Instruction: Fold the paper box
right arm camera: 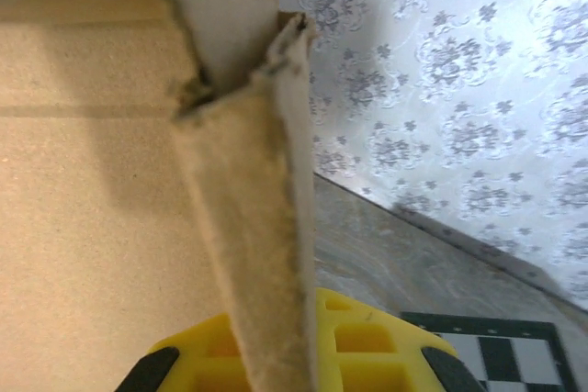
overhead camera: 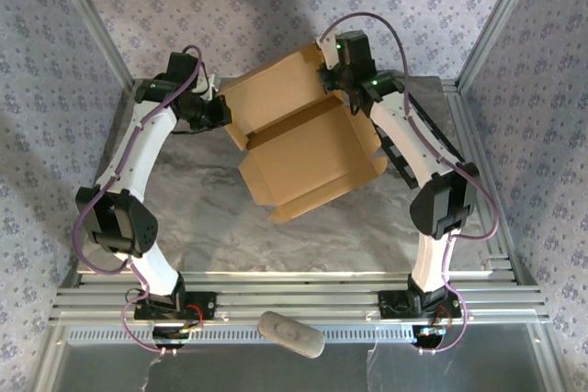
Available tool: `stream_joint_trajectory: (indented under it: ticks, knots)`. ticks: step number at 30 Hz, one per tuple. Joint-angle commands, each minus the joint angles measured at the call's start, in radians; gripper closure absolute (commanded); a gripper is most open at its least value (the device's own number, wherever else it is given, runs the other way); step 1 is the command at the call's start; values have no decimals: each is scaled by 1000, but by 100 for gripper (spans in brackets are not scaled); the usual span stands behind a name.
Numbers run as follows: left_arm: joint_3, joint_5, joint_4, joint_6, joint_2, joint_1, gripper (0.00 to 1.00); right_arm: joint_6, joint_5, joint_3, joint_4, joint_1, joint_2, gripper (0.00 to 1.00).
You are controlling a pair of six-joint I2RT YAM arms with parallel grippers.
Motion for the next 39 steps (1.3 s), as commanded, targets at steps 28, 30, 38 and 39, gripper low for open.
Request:
stream_joint_trajectory:
  ticks: [28, 30, 38, 39]
  knots:
    - [77, 5, -28, -72, 4, -2, 100, 86, -57, -9, -133, -23, -131, 64]
    - [83, 5, -31, -73, 8, -2, 100, 106, -94, -14, -129, -40, -146, 62]
    - [108, 6, -45, -68, 25, -2, 100, 151, -190, -134, -30, -91, -227, 56]
    - [112, 7, -46, -68, 27, -2, 100, 146, -190, -141, -33, -91, -226, 56]
